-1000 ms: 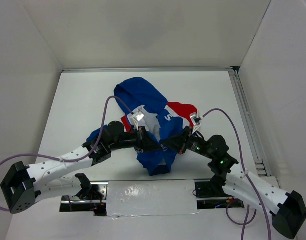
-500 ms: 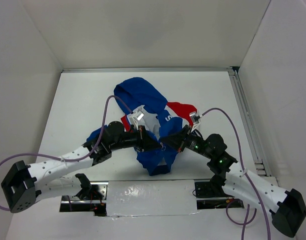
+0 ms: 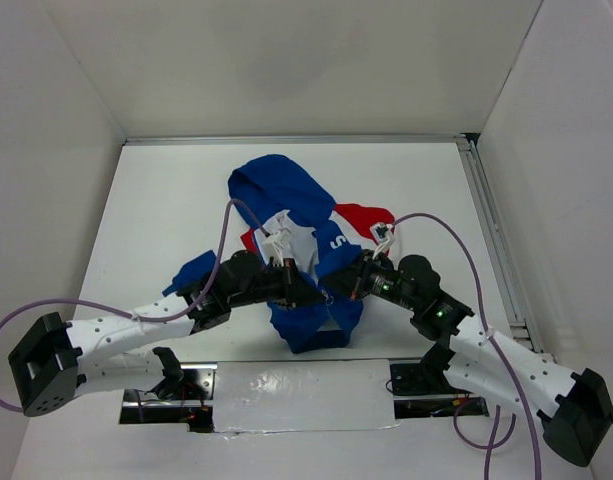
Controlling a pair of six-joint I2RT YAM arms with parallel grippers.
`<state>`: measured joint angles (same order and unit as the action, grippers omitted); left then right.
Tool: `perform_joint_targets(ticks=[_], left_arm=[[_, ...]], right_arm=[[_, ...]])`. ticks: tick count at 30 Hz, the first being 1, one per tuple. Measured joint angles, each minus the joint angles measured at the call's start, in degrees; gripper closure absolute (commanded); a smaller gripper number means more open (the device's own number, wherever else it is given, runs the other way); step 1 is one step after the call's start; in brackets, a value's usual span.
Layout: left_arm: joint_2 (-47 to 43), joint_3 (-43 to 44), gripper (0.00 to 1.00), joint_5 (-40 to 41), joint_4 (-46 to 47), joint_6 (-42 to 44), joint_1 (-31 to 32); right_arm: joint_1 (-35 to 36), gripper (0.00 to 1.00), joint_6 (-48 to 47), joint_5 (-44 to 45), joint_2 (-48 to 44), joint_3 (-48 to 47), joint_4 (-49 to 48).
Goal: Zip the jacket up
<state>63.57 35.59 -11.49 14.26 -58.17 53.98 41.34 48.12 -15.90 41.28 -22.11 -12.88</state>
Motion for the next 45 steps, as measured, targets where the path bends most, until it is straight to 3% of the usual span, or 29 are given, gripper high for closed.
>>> perform_joint_targets(ticks=[5, 9, 12, 23, 33, 38, 45], left_arm=[[0.00, 2.10, 1.00, -0.35, -5.70, -2.08, 1.84], [-0.09, 4.15, 1.00, -1.88, -9.97, -3.67, 0.70], [-0.44, 5.86, 1.00, -1.60, -15.17, -4.96, 0.42], [-1.97, 12.41, 1.00, 4.92, -26.99, -8.28, 0.20], [-1.97, 12.41, 1.00, 5.68, -28.79, -9.53, 0.20], [-1.95, 12.41, 1.00, 5.64, -28.81, -9.55, 0.20], [-1.97, 12.41, 1.00, 5.35, -28.68, -9.51, 0.15]], right_arm=[[0.04, 0.60, -3.69, 0.96, 0.37, -6.03, 8.85], [0.02, 0.47, -7.37, 2.27, 0.22, -8.85, 13.90], [-0.11, 0.44, -10.36, 2.67, -0.90, -9.07, 17.27], [1.11, 0.38, -18.12, 0.96, -7.63, -9.40, 26.64], [9.42, 0.35, -21.05, 1.70, -2.10, -9.40, 25.99], [12.15, 0.38, -20.96, 3.06, 0.15, -9.40, 25.20], [12.90, 0.50, -20.06, 5.84, 1.57, -9.40, 22.01]])
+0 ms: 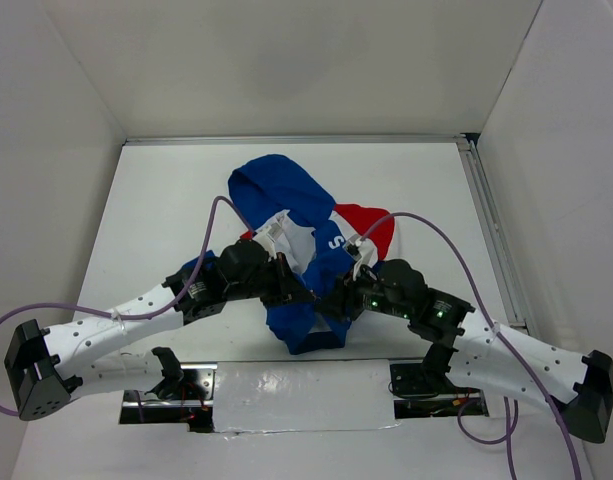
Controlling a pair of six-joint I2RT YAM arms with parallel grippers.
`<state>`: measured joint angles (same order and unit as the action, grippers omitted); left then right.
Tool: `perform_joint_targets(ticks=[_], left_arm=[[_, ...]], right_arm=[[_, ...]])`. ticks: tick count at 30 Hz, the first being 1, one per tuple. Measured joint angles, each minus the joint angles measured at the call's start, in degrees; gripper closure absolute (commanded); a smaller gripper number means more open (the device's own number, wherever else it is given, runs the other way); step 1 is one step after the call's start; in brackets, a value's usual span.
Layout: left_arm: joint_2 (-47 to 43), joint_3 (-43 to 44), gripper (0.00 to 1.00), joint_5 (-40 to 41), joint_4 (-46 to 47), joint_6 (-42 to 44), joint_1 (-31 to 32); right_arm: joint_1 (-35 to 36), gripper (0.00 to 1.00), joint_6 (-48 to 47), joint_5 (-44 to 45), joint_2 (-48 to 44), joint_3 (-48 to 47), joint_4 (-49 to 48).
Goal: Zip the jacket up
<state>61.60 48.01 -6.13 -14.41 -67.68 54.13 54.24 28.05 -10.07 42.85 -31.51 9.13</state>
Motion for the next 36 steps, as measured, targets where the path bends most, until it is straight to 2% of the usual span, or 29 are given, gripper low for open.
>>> perform_joint_targets(ticks=[3, 8, 11, 12, 14, 20, 23, 27, 33, 36], left_arm=[[0.00, 0.00, 1.00, -0.15, 0.37, 0.02, 0.00], [-0.33, 0.00, 1.00, -0.07, 0.70, 0.07, -0.02], [-0.44, 0.00, 1.00, 0.15, 0.68, 0.02, -0.07], [-0.44, -0.02, 1.00, 0.42, 0.66, 0.02, -0.07], [-0.44, -0.02, 1.00, 0.76, 0.50, -0.02, -0.07], [-0.42, -0.02, 1.00, 1.16, 0.44, -0.15, -0.07], [-0.17, -0.02, 1.00, 1.25, 0.42, -0.13, -0.07], [1.01, 0.00, 1.00, 1.51, 0.39, 0.09, -0.09], [3.37, 0.02, 1.00, 1.62, -0.66, 1.90, -0.20], [3.67, 0.24, 1.00, 1.64, -0.68, 2.95, -0.20]], right_arm=[[0.00, 0.51, 0.35, 0.28, 0.83, 0.00, -1.46], [0.02, 0.77, 0.85, -0.04, 2.27, 0.00, -3.02], [0.00, 0.85, 1.16, -0.39, 2.27, 0.00, -3.23], [0.02, 0.93, 1.40, -0.50, 2.23, 0.00, -3.23], [0.02, 1.00, 1.68, -0.63, 1.99, 0.00, -3.23], [0.00, 1.00, 2.80, -0.61, 1.20, -0.28, -2.25], [0.00, 1.00, 3.28, -0.26, 1.86, -2.54, 1.18], [0.00, 1.00, 3.39, 0.26, 6.82, -8.85, 7.96], [0.00, 1.00, 2.23, 0.46, 12.37, -12.66, 14.40], [0.00, 0.96, 0.79, 0.90, 13.81, -14.62, 16.83]])
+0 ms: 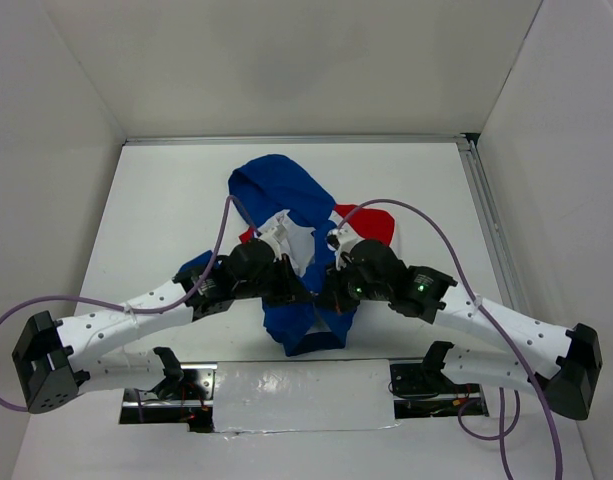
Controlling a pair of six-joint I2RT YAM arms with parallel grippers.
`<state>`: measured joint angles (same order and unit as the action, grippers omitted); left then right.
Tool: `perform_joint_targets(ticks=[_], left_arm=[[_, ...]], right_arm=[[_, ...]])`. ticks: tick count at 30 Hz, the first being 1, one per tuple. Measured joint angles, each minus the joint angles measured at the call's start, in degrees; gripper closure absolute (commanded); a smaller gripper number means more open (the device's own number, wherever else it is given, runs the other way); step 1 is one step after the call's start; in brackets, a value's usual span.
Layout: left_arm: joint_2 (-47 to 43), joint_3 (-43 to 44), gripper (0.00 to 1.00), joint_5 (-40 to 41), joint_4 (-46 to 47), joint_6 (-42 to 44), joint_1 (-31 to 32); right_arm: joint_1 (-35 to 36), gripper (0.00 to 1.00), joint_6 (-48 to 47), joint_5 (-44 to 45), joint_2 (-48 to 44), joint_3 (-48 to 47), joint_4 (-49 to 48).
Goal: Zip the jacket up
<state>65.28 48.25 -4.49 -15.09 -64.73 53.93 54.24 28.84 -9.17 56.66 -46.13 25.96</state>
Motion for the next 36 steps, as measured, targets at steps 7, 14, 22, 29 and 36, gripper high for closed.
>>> perform_joint_targets(ticks=[7, 14, 22, 29, 36], left_arm=[[0.00, 0.26, 1.00, -0.94, 0.46, 3.06, 0.00], [0.02, 0.26, 1.00, -2.21, 2.69, 9.44, 0.85], [0.28, 0.31, 1.00, -1.99, 3.58, 16.72, 2.14], [0.26, 0.31, 1.00, -1.95, 4.09, 20.09, 2.14], [0.22, 0.31, 1.00, -1.88, 4.37, 21.88, 2.16]], right_arm=[[0.00, 0.87, -3.61, -0.76, -0.13, -0.35, 0.76], [0.02, 0.81, -7.56, -1.81, -0.26, -0.37, 1.31], [0.87, 0.79, -9.25, -0.66, 0.87, -0.37, 2.56], [0.90, 0.90, -9.31, -0.20, 0.11, -0.39, 2.80], [0.90, 0.84, -9.42, -0.11, 0.02, -0.55, 3.32]])
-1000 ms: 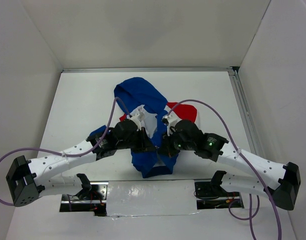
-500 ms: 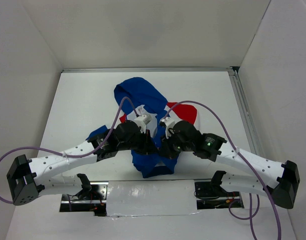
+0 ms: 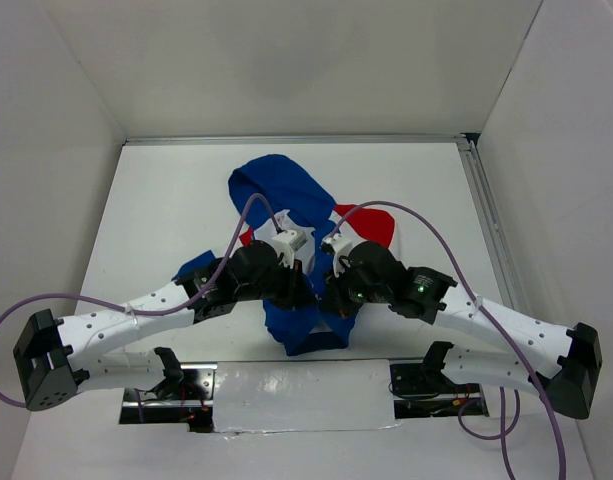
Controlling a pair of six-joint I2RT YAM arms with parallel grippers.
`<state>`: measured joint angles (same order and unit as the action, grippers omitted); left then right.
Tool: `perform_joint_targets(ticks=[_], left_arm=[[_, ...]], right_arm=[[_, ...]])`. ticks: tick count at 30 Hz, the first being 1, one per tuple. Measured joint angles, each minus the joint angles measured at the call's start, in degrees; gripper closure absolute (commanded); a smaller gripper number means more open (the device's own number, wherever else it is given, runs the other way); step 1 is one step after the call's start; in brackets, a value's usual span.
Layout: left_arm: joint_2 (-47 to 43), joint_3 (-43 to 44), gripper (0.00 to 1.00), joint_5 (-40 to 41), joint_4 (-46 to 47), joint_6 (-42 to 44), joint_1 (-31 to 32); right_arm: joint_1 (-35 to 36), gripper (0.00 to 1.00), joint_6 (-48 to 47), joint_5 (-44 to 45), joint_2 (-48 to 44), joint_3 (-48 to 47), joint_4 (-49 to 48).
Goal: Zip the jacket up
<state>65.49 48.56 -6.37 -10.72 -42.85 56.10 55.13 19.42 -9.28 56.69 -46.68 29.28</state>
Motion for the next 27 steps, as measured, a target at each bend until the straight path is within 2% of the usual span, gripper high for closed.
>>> perform_joint_targets(ticks=[1, 3, 9, 10, 11, 15, 27], left_arm=[[0.00, 0.00, 1.00, -0.02, 0.02, 0.50, 0.00], [0.00, 0.00, 1.00, -0.02, 0.04, 0.83, 0.00], [0.00, 0.00, 1.00, -0.07, 0.04, 0.98, 0.00], [0.00, 0.00, 1.00, -0.07, 0.04, 0.98, 0.00], [0.00, 0.00, 1.00, -0.09, 0.04, 1.01, 0.00], [0.00, 0.00, 1.00, -0.46, 0.07, 1.14, 0.00], [0.00, 0.00, 1.00, -0.09, 0.11, 1.11, 0.00]], right_arm=[[0.00, 0.78, 0.04, -0.13, 0.00, 0.00, -0.02], [0.00, 0.75, -0.02, -0.57, 0.00, -0.07, 0.04], [0.00, 0.76, -0.02, -0.94, 0.00, -0.26, 0.15], [0.00, 0.84, 0.00, -1.03, 0.00, -0.26, 0.15], [0.00, 0.88, -0.11, -1.11, 0.00, -0.26, 0.13], [0.00, 1.00, 0.24, -1.88, 0.02, -0.26, -0.02], [0.00, 1.00, 2.01, -1.40, -0.98, -0.37, 0.44]])
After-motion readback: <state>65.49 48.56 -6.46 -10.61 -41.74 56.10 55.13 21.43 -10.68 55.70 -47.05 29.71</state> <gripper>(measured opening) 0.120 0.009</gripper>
